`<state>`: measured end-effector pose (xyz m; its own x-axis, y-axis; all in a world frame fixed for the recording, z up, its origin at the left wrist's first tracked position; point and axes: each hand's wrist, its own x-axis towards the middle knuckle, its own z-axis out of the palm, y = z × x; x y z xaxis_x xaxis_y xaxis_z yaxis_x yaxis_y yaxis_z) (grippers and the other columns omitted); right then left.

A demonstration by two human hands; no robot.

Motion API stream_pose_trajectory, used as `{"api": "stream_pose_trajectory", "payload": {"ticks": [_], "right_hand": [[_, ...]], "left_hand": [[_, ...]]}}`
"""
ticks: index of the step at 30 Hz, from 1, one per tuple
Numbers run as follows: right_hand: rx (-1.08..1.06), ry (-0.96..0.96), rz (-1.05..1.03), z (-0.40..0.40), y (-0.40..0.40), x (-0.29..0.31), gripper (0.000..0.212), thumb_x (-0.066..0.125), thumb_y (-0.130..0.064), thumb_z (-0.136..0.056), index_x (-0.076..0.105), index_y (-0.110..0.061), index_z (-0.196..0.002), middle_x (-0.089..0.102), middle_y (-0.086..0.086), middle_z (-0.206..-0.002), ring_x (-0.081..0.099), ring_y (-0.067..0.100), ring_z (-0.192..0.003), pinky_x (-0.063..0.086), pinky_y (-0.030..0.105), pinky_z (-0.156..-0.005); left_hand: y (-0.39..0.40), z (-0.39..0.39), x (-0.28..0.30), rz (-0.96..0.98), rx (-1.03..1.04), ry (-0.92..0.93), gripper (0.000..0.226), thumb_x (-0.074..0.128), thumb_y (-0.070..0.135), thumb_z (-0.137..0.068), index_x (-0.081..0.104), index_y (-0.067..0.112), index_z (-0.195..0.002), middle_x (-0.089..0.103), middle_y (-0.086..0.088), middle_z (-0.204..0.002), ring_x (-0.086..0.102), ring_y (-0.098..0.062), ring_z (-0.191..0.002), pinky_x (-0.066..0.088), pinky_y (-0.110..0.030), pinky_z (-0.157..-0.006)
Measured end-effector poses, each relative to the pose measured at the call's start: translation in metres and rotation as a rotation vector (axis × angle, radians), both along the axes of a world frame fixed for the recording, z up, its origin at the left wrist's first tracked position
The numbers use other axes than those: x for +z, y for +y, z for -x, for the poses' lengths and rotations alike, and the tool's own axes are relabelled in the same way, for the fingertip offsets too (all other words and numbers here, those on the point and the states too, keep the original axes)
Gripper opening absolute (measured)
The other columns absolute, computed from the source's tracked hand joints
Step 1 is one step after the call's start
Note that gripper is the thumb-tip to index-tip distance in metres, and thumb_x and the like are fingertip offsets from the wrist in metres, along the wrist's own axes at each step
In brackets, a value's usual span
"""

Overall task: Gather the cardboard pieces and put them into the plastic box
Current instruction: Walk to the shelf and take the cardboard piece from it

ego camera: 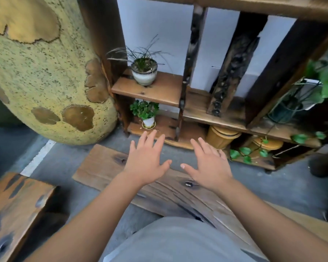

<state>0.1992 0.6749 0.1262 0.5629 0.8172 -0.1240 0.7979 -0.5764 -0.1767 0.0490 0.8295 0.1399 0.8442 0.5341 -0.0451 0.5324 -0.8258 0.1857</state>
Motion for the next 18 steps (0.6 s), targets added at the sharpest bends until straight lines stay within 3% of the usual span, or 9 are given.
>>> {"api": "stream_pose_trajectory", "payload": {"ticks": [8, 18], "right_hand": [[-0.146, 0.029, 0.002, -0.080, -0.062, -0.003, 0.088, 0.038, -0.073, -0.083, 0.006, -0.032, -0.153, 0.006, -0.001, -0.163, 0.013, 0.020, -0.147, 0.014, 0.052, -0.114], [-0.237, 0.013, -0.002, -0.104, -0.068, -0.017, 0.087, 0.035, -0.074, -0.082, 0.012, -0.029, -0.152, 0.010, 0.002, -0.163, 0.002, 0.026, -0.148, 0.010, 0.052, -0.117]], "left_hand": [[-0.049, -0.101, -0.003, 0.022, -0.166, 0.016, 0.080, 0.039, 0.064, -0.083, 0.012, 0.028, -0.149, 0.009, -0.003, -0.160, 0.001, -0.027, -0.146, 0.012, -0.059, -0.111], [-0.046, -0.140, -0.006, 0.023, -0.261, 0.050, 0.079, 0.039, 0.064, -0.083, 0.012, 0.028, -0.149, 0.009, -0.004, -0.160, 0.000, -0.025, -0.146, 0.013, -0.058, -0.113]]}}
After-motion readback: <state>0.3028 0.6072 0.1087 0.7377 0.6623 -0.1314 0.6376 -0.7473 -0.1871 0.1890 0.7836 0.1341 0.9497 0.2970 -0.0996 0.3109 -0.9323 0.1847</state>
